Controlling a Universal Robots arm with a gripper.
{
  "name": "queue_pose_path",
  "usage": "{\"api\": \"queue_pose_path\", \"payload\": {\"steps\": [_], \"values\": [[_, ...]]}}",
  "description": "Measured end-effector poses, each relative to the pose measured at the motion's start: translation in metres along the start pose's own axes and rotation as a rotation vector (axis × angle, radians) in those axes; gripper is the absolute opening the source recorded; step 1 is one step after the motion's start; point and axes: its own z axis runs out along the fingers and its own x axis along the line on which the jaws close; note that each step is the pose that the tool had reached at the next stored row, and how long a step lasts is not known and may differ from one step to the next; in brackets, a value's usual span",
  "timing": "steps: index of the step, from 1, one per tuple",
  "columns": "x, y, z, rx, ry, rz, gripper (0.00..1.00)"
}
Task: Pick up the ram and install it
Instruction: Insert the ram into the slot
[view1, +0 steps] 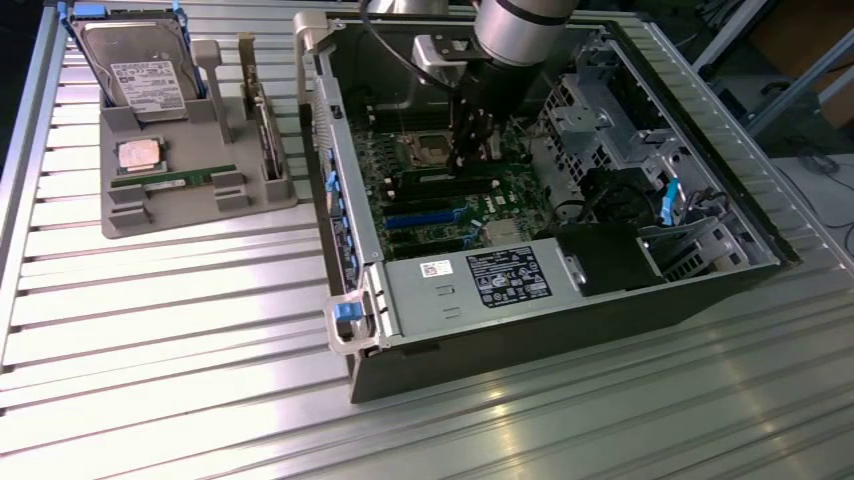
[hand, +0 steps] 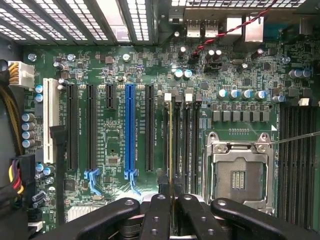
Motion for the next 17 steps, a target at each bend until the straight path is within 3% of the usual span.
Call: {"api": "queue_pose_path", "payload": {"steps": [5, 8, 17], "values": [[0.0001, 0.0001, 0.0028, 0.0, 0.0004, 0.004, 0.12], [0.0001, 0.0, 0.0044, -0.0001, 0.0006, 0.033, 0.12], [0.0006, -0.0002, 0.0069, 0.0, 0.0042, 0.034, 0.12]]}}
